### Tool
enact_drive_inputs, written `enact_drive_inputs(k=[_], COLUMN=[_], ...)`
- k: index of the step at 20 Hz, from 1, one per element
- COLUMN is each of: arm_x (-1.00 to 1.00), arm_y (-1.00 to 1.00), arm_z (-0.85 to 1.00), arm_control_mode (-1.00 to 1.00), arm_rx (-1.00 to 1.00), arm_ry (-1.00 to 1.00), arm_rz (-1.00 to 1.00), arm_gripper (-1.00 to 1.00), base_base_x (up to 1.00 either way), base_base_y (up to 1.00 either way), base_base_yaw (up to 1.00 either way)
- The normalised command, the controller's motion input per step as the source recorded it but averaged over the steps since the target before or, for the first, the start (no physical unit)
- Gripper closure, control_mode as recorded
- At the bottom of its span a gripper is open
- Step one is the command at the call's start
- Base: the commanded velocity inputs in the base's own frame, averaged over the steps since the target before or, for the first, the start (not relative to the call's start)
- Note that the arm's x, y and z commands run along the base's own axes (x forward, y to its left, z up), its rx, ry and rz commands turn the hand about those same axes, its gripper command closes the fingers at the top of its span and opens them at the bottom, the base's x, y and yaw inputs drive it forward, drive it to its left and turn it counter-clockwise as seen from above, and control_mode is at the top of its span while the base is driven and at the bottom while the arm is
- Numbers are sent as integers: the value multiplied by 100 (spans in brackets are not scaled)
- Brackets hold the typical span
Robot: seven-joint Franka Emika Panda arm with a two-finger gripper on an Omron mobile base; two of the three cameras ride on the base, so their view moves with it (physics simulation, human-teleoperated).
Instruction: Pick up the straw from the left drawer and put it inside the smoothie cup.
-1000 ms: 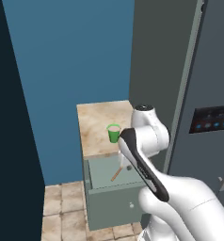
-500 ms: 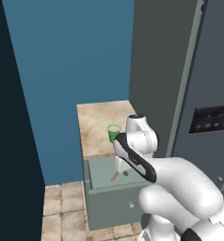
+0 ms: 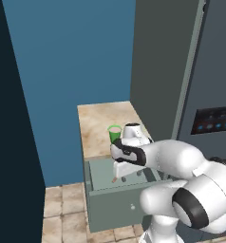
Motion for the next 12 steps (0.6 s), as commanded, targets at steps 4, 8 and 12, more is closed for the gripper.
enact_drive_inputs(k=[4,8,12], arm_x=[8,6,6], arm_y=[0,0,0], arm_z=[-32,-31,-41], arm_control_mode=[-100,-100,-100], arm_rx=[5,3,1], arm_ry=[0,0,0], arm_rz=[-5,-9,-8], arm_gripper=[-100,-100,-100], base_base_x=[0,0,0], base_base_y=[0,0,0], base_base_yaw=[0,0,0])
